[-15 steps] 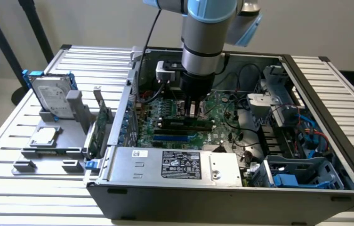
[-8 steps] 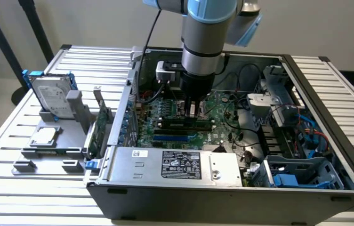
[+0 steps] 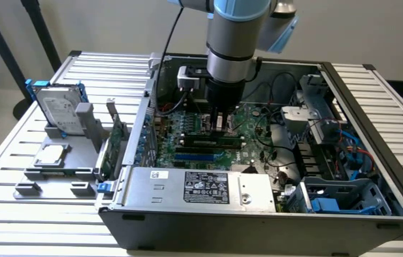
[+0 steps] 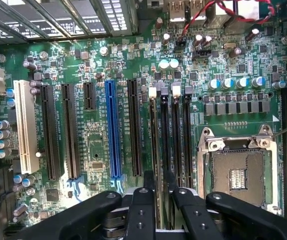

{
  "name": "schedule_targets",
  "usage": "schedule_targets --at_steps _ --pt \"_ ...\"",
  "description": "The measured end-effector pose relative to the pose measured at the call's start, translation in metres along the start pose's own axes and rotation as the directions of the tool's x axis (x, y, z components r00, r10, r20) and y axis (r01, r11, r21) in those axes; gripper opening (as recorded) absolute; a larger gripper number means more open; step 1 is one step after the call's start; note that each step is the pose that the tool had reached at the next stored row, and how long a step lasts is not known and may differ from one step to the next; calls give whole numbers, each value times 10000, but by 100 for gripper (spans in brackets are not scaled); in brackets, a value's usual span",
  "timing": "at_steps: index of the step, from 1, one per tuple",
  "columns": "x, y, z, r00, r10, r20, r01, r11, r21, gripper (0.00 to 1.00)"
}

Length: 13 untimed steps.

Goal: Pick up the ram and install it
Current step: 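Insert the ram into the slot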

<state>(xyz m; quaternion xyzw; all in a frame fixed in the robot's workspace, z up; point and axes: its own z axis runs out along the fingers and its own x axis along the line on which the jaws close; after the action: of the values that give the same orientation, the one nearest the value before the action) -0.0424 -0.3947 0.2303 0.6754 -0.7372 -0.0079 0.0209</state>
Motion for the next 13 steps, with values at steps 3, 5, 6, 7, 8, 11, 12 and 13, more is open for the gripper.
schedule_targets --at_steps 3,5,6,7,8,11,12,13 --pt "2 7 -69 10000 0 -1 0 10000 0 22" --pt "3 14 -104 10000 1 0 -1 10000 0 22" --pt "4 18 -118 10000 0 0 0 10000 0 22" --pt "4 23 -129 10000 0 -1 0 10000 0 22" --pt "5 26 -135 10000 0 -2 0 10000 0 22" --pt "4 27 -136 10000 -2 4 2 10000 2 20" --pt "5 28 -137 10000 -1 1 1 10000 1 14" --pt "5 28 -137 10000 -1 -1 1 10000 0 14"
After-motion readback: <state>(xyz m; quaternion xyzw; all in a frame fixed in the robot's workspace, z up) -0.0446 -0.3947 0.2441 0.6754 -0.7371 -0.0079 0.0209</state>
